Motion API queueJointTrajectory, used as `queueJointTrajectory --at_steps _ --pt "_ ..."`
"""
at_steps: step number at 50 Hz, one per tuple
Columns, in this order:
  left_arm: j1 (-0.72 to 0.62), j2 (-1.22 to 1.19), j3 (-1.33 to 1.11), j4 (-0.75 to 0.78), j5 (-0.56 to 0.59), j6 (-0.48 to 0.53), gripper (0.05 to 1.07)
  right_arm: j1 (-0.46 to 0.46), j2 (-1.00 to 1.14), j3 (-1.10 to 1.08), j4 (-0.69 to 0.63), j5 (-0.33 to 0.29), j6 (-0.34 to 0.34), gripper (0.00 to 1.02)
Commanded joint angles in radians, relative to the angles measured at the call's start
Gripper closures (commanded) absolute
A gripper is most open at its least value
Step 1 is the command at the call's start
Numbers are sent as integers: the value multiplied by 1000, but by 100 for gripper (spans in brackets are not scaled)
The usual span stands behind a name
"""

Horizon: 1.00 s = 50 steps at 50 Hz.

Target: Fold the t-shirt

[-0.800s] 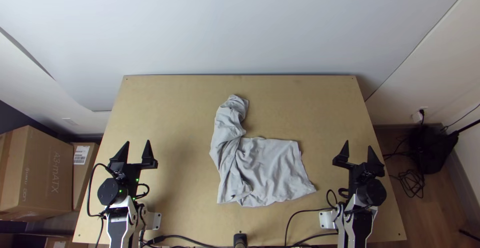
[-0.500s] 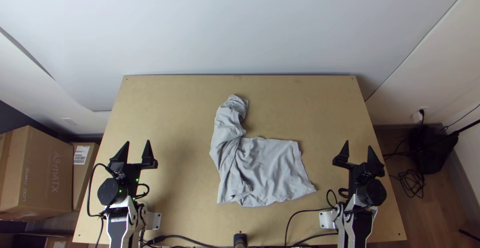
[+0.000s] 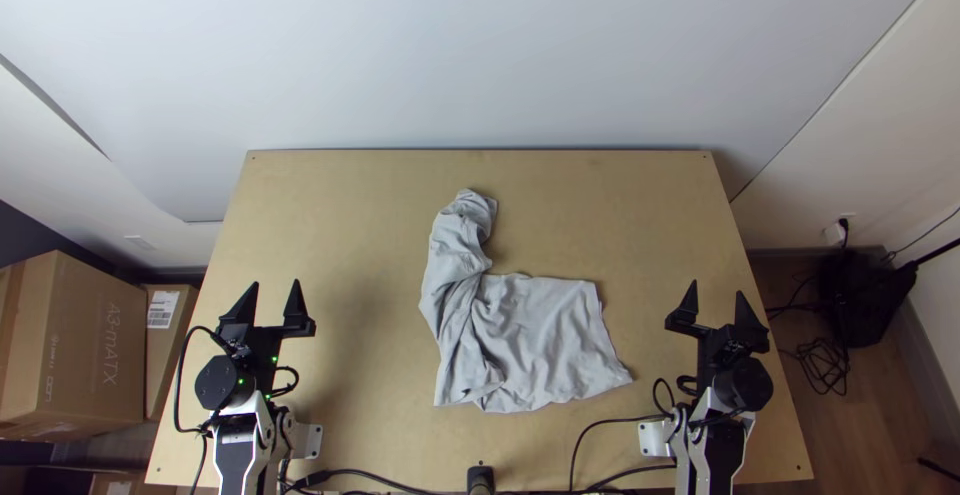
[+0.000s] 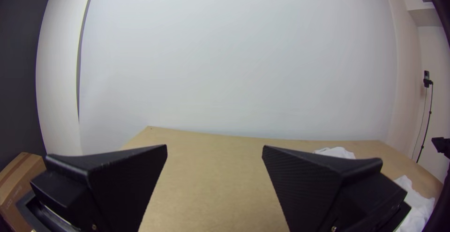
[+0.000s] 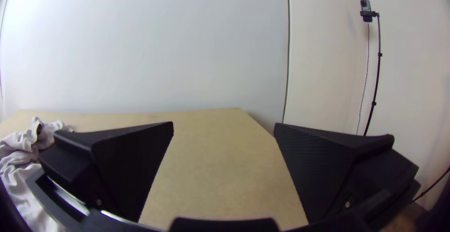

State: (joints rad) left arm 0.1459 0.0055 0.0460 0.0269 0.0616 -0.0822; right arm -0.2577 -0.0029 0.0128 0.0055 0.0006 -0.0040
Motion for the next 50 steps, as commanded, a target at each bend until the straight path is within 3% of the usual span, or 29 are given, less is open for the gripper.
queueJointTrajectory --at_steps 1,50 --pt "3 -6 -44 -27 -2 -11 9 -5 0 -4 -16 6 10 3" --pt "7 -6 -43 -35 -25 -16 10 21 0 -5 -16 6 25 3"
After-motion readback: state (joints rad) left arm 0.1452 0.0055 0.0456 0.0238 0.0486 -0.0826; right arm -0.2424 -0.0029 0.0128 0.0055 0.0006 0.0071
